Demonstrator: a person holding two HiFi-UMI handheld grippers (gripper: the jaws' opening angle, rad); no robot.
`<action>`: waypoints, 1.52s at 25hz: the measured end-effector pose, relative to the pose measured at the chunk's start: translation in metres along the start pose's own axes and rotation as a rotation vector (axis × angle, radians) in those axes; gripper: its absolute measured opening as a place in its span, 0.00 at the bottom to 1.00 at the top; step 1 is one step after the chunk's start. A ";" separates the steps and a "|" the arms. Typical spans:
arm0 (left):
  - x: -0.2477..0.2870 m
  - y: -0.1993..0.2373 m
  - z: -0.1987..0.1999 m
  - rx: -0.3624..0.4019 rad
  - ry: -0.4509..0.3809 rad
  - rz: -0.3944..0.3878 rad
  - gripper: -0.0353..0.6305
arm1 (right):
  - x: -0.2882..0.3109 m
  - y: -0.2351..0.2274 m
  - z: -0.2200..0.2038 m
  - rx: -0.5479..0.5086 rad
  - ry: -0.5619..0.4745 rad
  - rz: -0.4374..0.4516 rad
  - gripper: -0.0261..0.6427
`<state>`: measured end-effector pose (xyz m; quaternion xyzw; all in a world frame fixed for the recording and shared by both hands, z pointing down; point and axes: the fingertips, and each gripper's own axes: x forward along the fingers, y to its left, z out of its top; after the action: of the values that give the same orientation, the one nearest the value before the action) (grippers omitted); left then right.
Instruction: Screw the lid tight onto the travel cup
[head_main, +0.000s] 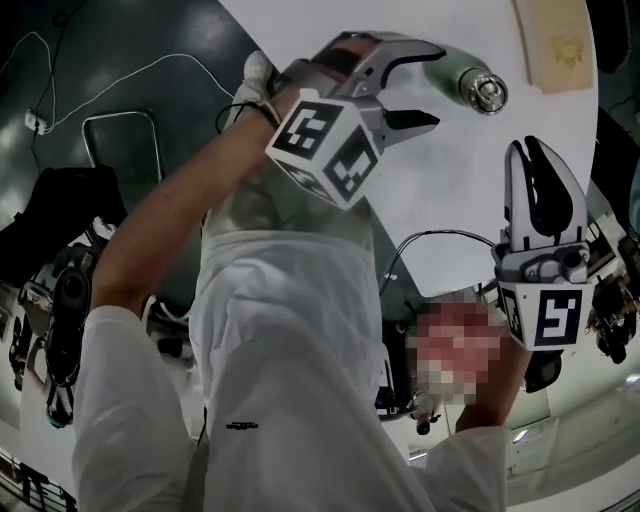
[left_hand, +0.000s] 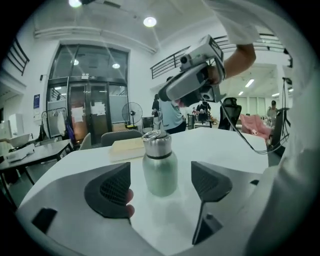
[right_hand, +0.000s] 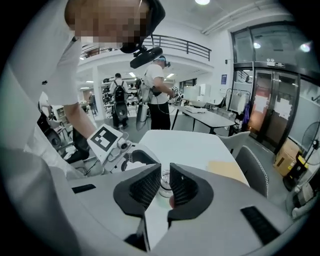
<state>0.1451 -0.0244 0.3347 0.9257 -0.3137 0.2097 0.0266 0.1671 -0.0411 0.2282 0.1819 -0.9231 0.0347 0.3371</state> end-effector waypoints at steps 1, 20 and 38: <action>0.005 0.000 -0.003 0.012 0.003 -0.001 0.58 | 0.002 0.000 -0.002 -0.014 0.009 0.015 0.07; 0.071 0.001 -0.015 0.030 -0.025 -0.072 0.59 | 0.025 0.000 -0.030 -0.353 0.267 0.294 0.30; 0.069 0.002 -0.016 0.005 -0.049 -0.095 0.58 | 0.051 0.014 -0.048 -1.033 0.489 0.699 0.40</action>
<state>0.1875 -0.0625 0.3770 0.9445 -0.2694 0.1862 0.0265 0.1552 -0.0349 0.2989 -0.3256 -0.7229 -0.2642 0.5491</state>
